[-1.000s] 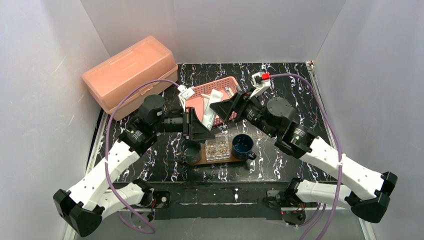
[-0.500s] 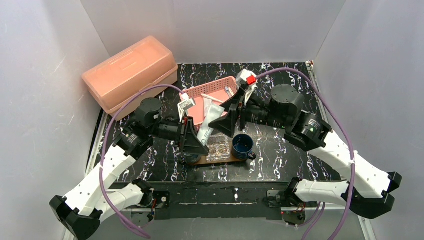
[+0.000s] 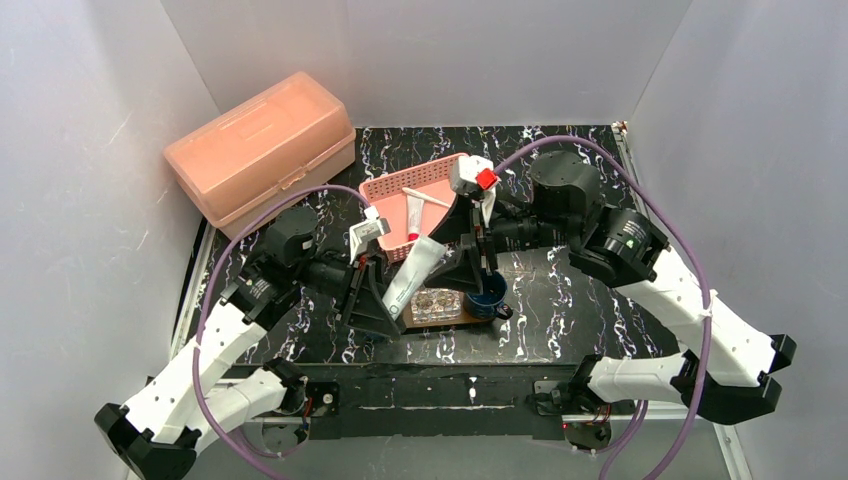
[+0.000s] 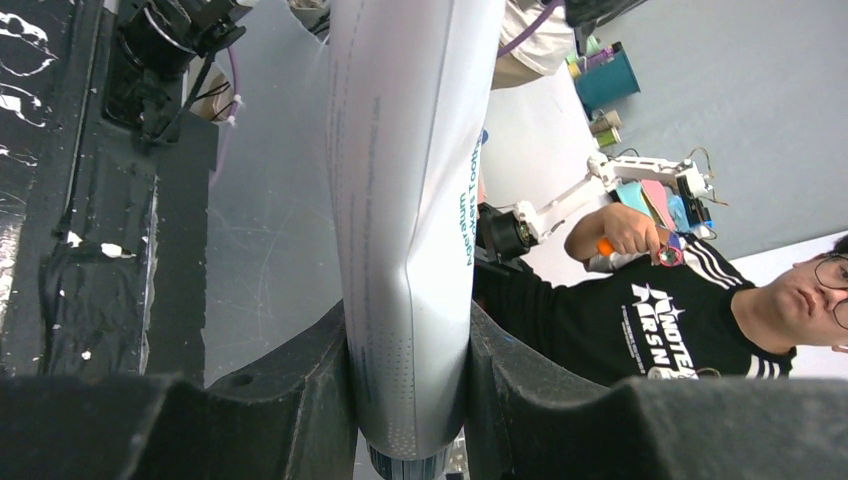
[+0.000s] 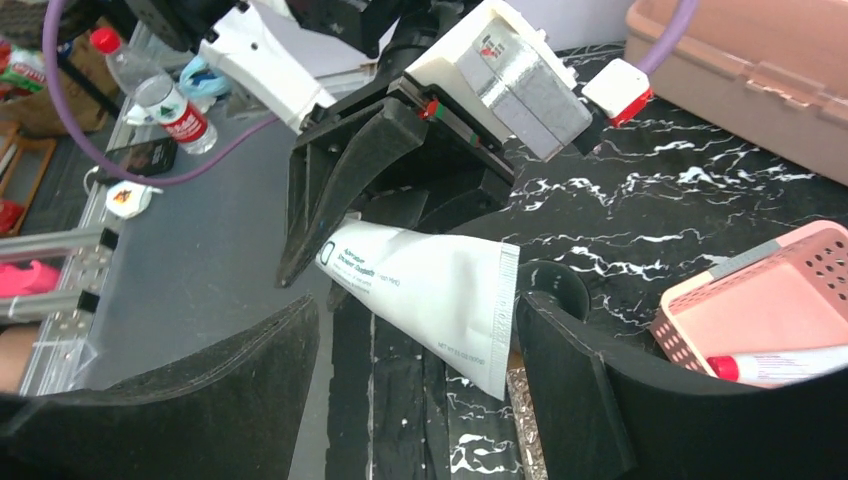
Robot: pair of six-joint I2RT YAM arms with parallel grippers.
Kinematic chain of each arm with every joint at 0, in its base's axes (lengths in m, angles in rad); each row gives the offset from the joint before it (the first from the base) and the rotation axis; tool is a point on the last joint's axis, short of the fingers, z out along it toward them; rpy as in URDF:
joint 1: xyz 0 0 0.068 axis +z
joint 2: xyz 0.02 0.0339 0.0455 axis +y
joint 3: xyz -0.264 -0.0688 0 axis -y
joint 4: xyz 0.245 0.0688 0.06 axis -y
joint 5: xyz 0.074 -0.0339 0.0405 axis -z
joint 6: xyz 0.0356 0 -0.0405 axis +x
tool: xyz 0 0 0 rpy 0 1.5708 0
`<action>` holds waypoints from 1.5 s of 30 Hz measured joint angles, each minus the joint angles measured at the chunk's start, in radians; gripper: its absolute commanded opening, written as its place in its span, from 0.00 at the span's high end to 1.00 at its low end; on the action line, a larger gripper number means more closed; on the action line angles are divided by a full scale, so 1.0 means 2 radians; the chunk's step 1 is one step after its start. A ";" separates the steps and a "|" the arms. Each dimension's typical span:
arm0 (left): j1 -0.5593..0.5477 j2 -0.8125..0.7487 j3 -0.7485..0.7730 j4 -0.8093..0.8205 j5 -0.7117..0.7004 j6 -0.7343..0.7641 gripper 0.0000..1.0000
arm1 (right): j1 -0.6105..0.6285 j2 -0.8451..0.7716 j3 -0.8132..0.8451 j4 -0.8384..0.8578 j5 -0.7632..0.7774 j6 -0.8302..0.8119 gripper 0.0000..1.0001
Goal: Prepare toiletry sets of a toothbrush and toothpaste on the tray
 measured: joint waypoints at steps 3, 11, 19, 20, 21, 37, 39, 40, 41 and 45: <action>0.000 -0.005 -0.003 -0.003 0.009 0.002 1.00 | 0.000 0.009 0.004 -0.012 -0.018 -0.010 0.26; -0.010 -0.010 -0.010 -0.004 0.015 0.006 1.00 | 0.000 0.024 0.004 -0.015 -0.057 -0.006 0.41; -0.021 -0.012 -0.010 -0.007 0.016 0.011 1.00 | 0.000 0.035 0.004 -0.002 -0.081 0.013 0.62; -0.022 -0.013 -0.010 -0.008 0.017 0.014 1.00 | 0.000 0.035 0.004 -0.001 -0.084 0.015 0.65; -0.022 -0.013 -0.010 -0.009 0.017 0.016 1.00 | 0.000 0.035 0.004 0.001 -0.086 0.017 0.69; -0.027 -0.001 -0.001 -0.094 -0.020 0.088 0.34 | 0.000 0.023 -0.043 0.028 -0.105 0.031 0.99; -0.027 0.006 0.009 -0.110 -0.041 0.101 0.26 | 0.001 0.022 -0.049 0.023 -0.101 0.031 0.99; -0.027 0.007 0.013 -0.116 -0.049 0.107 0.24 | 0.001 0.021 -0.052 0.021 -0.097 0.030 0.99; -0.027 0.008 0.018 -0.124 -0.061 0.113 0.22 | 0.001 0.021 -0.054 0.017 -0.093 0.030 0.99; -0.027 0.009 0.028 -0.148 -0.108 0.131 0.16 | 0.000 0.016 -0.059 0.007 -0.072 0.032 0.99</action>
